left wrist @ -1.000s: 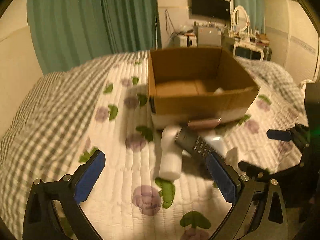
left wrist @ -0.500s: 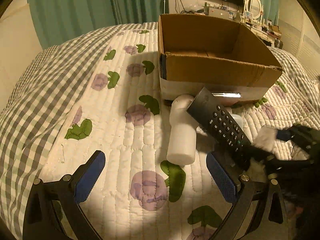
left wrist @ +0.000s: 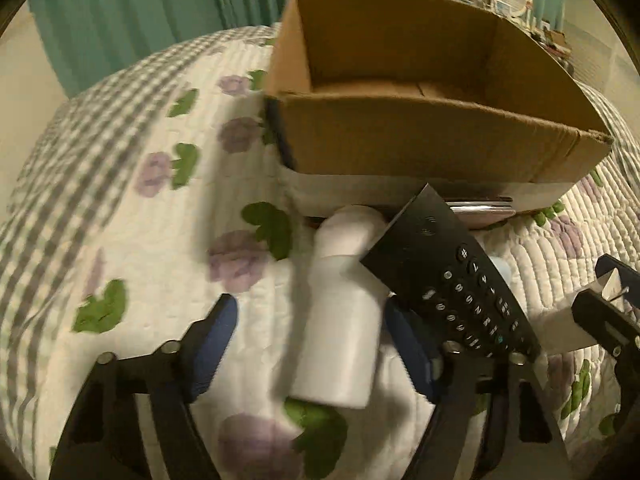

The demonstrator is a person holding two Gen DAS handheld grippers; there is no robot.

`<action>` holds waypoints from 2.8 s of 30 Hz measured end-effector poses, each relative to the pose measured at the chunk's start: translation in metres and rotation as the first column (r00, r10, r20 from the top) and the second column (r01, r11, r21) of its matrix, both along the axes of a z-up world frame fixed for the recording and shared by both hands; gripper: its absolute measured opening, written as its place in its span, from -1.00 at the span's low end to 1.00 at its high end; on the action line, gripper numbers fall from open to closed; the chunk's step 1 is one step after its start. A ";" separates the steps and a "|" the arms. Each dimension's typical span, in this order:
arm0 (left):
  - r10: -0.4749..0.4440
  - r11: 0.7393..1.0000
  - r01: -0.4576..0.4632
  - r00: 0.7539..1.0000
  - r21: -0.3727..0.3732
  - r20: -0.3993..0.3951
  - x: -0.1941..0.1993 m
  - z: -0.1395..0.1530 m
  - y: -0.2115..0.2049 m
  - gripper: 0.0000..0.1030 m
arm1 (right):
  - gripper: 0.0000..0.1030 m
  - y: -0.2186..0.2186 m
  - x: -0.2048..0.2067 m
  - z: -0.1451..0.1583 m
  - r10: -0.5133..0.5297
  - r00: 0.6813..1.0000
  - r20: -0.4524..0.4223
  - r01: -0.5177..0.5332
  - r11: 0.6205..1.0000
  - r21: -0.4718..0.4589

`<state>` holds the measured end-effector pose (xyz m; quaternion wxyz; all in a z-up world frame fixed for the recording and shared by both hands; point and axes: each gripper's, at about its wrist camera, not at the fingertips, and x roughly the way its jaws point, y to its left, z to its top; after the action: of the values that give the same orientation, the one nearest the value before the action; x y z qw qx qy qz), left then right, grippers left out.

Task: Organize rigid objects
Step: 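Grasp the white charger plug with the right gripper while the left grasps the white bottle, then carry the charger and bottle into the box and release both, then grasp the black TV remote with the right gripper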

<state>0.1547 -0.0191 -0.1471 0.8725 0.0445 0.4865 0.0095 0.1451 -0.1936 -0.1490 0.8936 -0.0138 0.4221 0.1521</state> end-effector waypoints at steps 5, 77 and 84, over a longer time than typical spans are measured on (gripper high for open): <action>-0.070 0.997 0.070 0.997 -0.014 -0.021 -0.005 -0.002 -0.010 -0.32 | -0.03 0.000 0.003 -0.004 -0.003 1.000 -0.023 0.003 1.000 -0.013; -0.011 0.992 0.047 0.956 -0.116 0.293 0.038 0.140 0.022 0.80 | 0.68 -0.002 0.140 0.114 -0.115 0.981 0.156 0.119 0.993 -0.011; -0.021 0.991 0.056 0.961 -0.119 0.276 -0.025 0.144 0.036 0.80 | 0.73 -0.005 0.048 0.133 -0.076 0.971 0.228 0.098 0.992 -0.083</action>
<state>0.1300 0.0165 -0.0031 0.9326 -0.0029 0.3596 -0.0320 0.1932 -0.1989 -0.0157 0.9397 -0.0543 0.3254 0.0902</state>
